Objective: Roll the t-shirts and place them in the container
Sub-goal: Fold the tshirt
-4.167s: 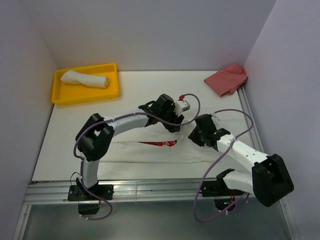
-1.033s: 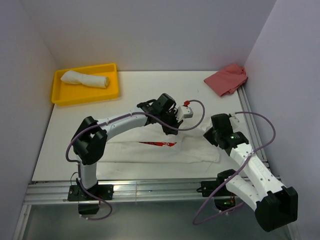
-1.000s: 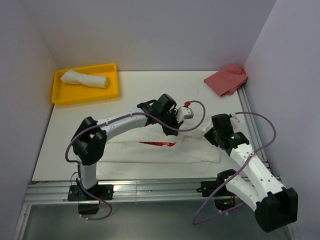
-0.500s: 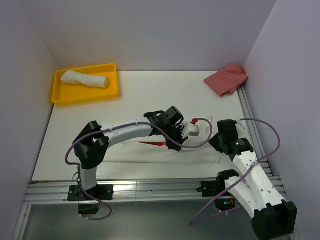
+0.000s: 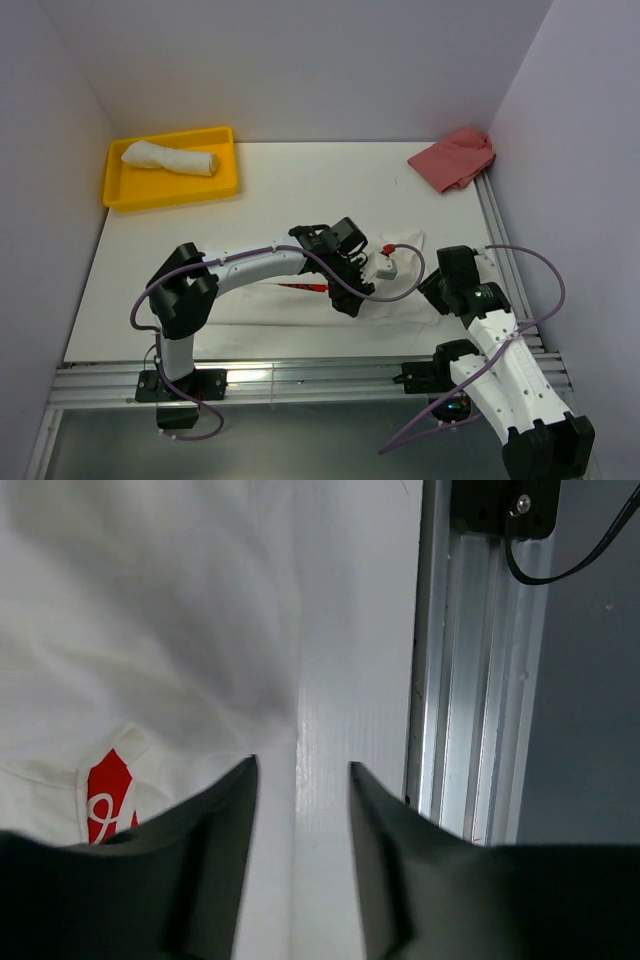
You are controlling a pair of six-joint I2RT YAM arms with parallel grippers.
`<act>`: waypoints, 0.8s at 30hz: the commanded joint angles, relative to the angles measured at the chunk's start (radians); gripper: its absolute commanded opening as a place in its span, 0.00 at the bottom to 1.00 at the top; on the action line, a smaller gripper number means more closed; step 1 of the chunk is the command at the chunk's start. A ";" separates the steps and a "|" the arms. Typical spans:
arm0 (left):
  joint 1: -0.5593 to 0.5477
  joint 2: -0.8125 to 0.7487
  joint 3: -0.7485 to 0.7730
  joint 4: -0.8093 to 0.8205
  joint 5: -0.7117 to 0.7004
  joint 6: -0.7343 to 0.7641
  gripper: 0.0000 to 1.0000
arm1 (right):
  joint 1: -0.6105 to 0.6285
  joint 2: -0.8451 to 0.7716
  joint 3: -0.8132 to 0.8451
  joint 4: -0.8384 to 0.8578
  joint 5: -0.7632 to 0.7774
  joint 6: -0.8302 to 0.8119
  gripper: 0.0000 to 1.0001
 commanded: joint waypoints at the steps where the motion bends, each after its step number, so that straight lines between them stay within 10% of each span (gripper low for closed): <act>1: -0.004 -0.024 0.022 -0.036 0.041 0.029 0.51 | -0.008 -0.020 0.023 -0.027 0.029 0.006 0.48; 9: 0.015 -0.086 0.058 -0.033 0.023 -0.032 0.54 | -0.015 0.090 0.092 0.028 0.028 -0.030 0.53; 24: 0.442 0.062 0.133 -0.010 -0.216 -0.163 0.37 | -0.212 0.633 0.327 0.392 -0.190 -0.245 0.51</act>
